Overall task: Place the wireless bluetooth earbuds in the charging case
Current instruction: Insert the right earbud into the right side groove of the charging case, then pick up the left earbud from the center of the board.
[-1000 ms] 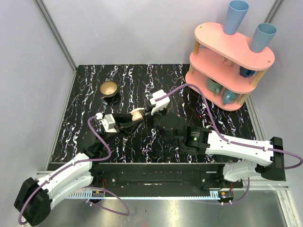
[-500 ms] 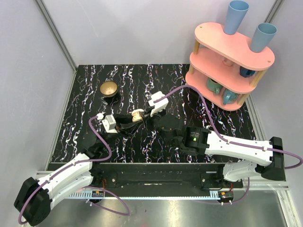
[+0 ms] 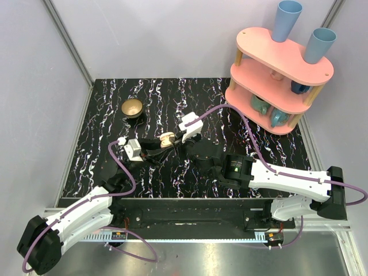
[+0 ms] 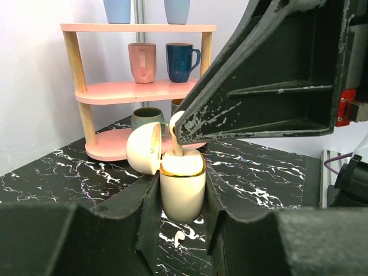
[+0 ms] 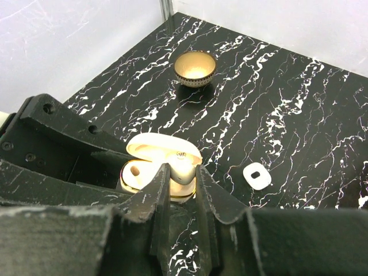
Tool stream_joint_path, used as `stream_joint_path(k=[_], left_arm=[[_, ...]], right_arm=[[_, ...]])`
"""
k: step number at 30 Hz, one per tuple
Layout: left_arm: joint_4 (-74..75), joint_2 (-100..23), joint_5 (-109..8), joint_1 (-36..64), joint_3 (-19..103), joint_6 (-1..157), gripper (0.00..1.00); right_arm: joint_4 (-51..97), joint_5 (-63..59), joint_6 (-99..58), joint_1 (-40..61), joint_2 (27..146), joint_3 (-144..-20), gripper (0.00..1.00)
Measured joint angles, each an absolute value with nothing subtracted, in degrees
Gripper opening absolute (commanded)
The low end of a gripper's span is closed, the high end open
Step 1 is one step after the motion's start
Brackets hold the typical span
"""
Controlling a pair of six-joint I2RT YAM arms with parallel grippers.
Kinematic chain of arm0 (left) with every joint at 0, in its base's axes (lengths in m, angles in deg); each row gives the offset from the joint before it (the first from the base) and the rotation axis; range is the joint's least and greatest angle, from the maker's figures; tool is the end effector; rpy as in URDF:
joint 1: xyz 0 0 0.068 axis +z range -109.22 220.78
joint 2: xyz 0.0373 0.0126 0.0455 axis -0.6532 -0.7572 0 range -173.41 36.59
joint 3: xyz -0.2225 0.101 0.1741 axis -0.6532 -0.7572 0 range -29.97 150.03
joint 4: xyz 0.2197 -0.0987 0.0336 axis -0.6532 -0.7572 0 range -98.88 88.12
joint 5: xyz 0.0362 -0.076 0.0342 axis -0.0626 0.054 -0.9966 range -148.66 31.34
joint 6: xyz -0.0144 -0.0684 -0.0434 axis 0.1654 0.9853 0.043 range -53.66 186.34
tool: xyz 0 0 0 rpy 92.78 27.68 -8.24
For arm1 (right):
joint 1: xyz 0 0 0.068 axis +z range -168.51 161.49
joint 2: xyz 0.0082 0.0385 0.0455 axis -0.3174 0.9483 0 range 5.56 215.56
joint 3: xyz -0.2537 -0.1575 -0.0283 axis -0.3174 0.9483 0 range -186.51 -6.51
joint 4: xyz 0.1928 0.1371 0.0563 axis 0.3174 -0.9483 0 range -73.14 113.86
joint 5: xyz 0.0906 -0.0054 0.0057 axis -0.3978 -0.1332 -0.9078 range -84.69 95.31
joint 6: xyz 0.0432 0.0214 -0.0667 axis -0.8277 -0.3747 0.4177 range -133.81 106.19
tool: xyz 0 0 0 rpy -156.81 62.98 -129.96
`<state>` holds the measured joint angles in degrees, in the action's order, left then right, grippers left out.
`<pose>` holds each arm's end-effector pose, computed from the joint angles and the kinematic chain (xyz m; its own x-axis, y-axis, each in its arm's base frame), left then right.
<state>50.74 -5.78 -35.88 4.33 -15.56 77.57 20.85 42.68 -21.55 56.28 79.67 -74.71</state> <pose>0.1112 -0.1167 0.3160 0.1674 -0.3469 -0.9228 0.8803 0.4741 -0.0185 0.1207 0.2779 0.4105 -0.1223 -0.0420 -0.9916 -0.5985 0.8001 0.0400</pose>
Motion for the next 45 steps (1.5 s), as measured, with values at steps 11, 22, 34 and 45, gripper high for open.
stream_joint_path(k=[11,22,34,45], left_arm=[[50.91,-5.78,-36.4,4.29,-15.56,77.59,0.0],[50.63,-5.78,-36.47,4.29,-15.56,77.59,0.0],[51.77,-4.92,-37.17,4.29,-15.56,77.54,0.0],[50.41,-3.44,-37.82,4.29,-15.56,77.5,0.0]], right_arm=[[19.56,40.8,-20.46,56.25,79.67,-74.67,0.15],[19.85,40.62,-21.25,56.25,79.3,-74.4,0.66],[19.96,40.54,-22.43,56.34,73.31,-72.04,0.84],[21.07,43.29,-25.38,56.39,62.01,-68.13,0.95]])
